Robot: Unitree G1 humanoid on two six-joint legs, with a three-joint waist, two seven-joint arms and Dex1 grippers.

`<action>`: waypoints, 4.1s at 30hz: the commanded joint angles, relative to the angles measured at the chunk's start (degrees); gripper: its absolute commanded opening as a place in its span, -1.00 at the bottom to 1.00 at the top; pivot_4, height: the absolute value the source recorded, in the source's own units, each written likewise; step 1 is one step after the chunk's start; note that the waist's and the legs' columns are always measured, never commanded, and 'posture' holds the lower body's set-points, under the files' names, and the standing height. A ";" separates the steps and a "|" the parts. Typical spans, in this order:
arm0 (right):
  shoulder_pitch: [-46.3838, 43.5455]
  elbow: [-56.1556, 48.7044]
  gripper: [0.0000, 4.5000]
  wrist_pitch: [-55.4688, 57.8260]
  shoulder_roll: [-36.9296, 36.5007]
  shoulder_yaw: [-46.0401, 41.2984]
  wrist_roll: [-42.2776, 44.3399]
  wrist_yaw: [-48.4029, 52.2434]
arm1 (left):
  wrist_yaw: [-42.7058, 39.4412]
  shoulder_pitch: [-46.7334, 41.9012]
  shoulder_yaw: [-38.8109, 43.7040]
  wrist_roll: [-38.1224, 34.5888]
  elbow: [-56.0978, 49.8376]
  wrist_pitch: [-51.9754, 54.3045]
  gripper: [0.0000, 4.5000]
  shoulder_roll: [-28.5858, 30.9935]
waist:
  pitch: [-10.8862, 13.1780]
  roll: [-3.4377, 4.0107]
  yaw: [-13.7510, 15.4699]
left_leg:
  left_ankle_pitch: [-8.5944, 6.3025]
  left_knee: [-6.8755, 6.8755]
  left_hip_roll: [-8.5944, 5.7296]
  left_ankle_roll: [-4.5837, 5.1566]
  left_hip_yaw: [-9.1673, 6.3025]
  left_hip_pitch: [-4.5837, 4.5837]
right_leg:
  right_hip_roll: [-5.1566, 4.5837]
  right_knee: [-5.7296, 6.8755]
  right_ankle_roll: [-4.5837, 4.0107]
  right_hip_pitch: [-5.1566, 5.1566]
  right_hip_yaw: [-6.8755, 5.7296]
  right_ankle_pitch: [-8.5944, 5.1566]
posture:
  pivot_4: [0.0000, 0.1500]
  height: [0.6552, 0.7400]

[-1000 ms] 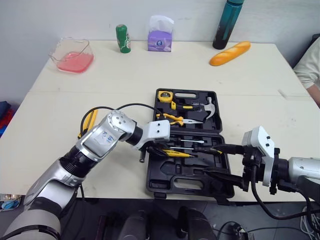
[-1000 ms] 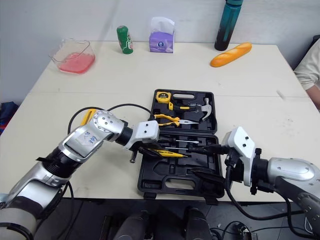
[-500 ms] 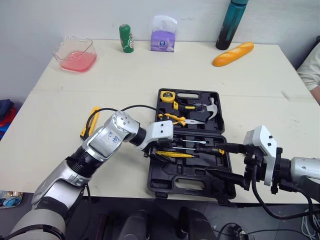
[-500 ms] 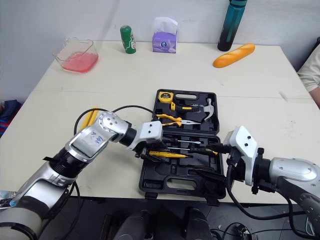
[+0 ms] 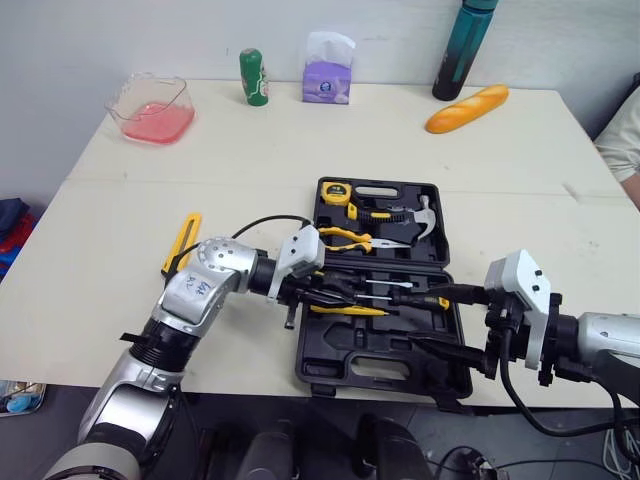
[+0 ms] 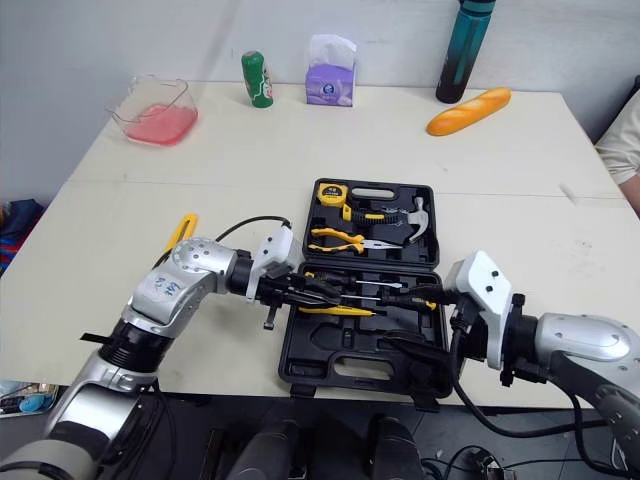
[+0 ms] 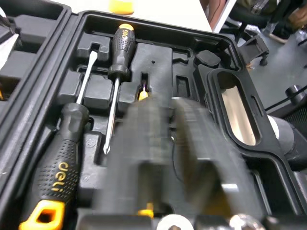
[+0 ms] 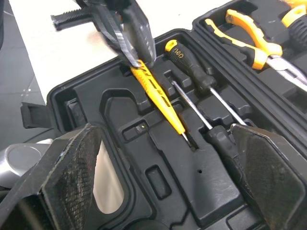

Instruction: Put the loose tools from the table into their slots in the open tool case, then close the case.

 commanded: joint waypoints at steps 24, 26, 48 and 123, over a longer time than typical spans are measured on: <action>4.85 -1.14 1.00 -3.08 0.36 -3.46 -4.40 0.56 | 1.72 0.96 -8.43 11.67 1.58 -1.90 -0.98 1.72 | -0.68 -0.08 -0.13 | -0.01 -0.03 0.02 0.02 -0.04 0.21 | -0.03 -0.02 -0.01 0.19 0.09 0.01 | 1.00 0.80; 5.52 -1.04 1.00 -3.35 0.90 -3.87 -4.68 0.11 | 1.02 2.00 -3.97 6.96 -1.29 -0.46 -0.98 1.25 | -0.68 -0.08 -0.18 | -0.01 -0.03 0.03 0.02 -0.07 0.19 | -0.04 -0.02 -0.01 0.19 0.17 0.01 | 1.00 0.80; 24.68 45.39 1.00 -26.13 -5.60 -34.22 -28.17 20.70 | 18.78 44.40 58.35 -8.38 -5.54 8.04 0.98 19.01 | -0.62 -0.10 -1.06 | -0.25 -0.15 0.07 0.03 -0.02 0.22 | -0.38 -0.27 -0.13 0.05 0.50 -0.06 | 1.00 0.80; 10.67 -2.85 1.00 -1.55 -4.23 -13.30 0.81 10.90 | 0.07 -9.86 -12.86 -3.20 -14.45 23.43 -0.37 13.60 | -0.43 -0.27 -1.39 | -0.04 -0.11 0.05 -0.08 0.03 0.07 | 0.00 0.07 -0.15 -0.02 0.29 -0.07 | 1.00 0.80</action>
